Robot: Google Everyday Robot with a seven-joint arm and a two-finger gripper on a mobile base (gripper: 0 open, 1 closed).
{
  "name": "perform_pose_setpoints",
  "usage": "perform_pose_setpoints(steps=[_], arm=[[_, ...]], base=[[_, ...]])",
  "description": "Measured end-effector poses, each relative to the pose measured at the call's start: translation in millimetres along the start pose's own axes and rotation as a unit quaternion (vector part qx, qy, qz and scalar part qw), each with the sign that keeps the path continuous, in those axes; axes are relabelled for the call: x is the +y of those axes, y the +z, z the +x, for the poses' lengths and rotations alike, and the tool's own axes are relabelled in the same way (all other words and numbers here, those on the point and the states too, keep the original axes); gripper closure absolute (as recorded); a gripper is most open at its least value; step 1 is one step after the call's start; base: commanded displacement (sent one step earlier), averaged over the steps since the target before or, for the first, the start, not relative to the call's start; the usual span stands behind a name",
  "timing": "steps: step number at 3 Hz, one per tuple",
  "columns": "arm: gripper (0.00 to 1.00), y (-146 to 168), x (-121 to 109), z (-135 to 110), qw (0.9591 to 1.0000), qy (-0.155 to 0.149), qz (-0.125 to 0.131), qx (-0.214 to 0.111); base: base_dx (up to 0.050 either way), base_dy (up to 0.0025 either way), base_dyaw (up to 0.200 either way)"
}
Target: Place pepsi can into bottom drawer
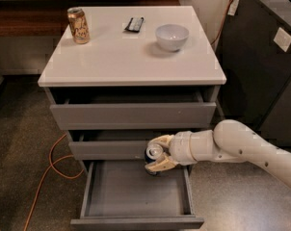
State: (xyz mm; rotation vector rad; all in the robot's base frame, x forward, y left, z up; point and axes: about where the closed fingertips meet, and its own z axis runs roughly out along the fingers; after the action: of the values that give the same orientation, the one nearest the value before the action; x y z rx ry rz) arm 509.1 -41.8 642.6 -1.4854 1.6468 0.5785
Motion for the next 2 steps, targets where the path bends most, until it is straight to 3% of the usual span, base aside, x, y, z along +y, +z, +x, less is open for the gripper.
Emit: perform_pose_setpoints(steps=[2], arm=[[1.0,8,3,46,0.9995,0.016,0.027,-0.002]], base=[[0.0,0.0,0.0]])
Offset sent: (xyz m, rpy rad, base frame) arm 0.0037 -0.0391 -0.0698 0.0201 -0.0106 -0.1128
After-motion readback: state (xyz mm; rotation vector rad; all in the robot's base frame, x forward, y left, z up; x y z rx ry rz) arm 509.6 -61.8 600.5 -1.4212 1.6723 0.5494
